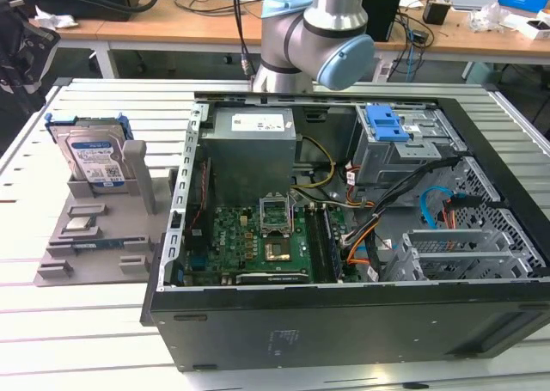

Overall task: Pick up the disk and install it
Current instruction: 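Reach for the disk, then pick up the disk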

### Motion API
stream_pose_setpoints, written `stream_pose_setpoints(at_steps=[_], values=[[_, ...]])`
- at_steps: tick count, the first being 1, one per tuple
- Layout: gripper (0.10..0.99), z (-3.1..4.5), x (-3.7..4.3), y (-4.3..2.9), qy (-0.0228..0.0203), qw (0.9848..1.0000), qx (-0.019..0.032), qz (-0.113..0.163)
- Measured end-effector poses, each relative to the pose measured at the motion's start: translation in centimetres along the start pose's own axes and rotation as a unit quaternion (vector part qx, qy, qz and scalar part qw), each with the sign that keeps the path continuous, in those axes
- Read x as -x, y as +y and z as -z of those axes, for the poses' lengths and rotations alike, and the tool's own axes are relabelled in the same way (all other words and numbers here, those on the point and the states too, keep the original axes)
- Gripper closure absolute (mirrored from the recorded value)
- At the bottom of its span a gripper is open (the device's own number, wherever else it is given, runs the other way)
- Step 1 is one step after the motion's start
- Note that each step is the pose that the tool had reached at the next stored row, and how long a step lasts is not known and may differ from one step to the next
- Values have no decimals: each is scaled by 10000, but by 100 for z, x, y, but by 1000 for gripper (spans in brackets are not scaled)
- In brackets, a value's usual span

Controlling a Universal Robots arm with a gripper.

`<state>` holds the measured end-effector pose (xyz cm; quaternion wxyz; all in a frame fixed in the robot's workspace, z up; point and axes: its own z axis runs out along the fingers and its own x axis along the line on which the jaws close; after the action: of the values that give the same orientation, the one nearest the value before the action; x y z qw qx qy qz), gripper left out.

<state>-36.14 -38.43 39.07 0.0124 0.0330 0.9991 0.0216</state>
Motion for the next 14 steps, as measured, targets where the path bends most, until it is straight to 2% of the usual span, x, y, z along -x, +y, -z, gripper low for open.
stream_pose_setpoints(at_steps=[8, 12, 14], values=[[980, 0, 0, 0, 1, 10000, 1, 18], [980, 0, 0, 0, 18, 9992, 10, 402], [980, 0, 0, 0, 32, 9974, 17, 720]])
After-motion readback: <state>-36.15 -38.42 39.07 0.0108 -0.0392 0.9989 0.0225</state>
